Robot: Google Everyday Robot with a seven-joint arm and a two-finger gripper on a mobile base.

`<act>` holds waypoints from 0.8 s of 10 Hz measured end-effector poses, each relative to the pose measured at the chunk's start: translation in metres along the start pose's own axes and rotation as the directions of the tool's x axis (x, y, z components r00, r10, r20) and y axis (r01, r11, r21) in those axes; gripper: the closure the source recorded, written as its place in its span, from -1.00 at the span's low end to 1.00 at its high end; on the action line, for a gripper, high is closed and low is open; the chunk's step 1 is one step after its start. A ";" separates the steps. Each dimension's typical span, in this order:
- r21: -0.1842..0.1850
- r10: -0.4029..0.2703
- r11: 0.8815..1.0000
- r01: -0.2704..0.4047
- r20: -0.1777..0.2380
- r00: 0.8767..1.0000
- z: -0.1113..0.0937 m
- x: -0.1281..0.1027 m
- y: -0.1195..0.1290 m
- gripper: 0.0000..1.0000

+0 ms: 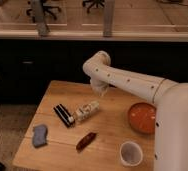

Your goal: Knock the bottle over

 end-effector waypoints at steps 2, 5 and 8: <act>0.003 -0.010 1.000 0.010 -0.001 1.000 0.001 0.000 0.000 0.96; 0.005 -0.017 1.000 0.017 -0.001 1.000 0.001 -0.001 -0.001 0.96; 0.009 -0.034 0.999 0.034 -0.001 0.999 0.002 -0.003 -0.001 0.96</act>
